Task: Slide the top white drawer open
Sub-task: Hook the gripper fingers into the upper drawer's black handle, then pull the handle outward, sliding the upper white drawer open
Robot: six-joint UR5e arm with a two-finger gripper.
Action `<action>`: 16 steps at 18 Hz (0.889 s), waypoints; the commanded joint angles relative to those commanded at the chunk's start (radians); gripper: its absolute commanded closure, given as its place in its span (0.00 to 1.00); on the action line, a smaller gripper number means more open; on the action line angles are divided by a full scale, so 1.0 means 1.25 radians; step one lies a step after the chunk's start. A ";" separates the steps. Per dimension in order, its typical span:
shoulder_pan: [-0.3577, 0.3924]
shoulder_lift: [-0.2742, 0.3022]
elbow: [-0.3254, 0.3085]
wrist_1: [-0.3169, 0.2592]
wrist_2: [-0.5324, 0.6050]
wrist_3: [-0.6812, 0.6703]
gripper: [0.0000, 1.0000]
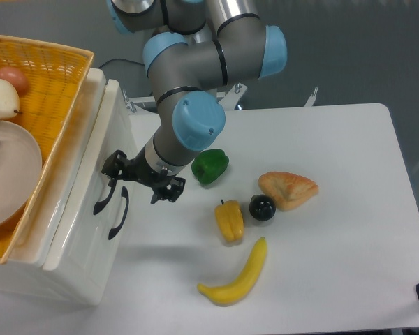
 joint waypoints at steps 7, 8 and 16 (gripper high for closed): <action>-0.005 -0.007 0.000 0.007 0.004 0.001 0.00; -0.005 -0.009 0.000 0.007 0.004 0.001 0.00; -0.004 -0.020 0.006 0.023 0.018 0.002 0.00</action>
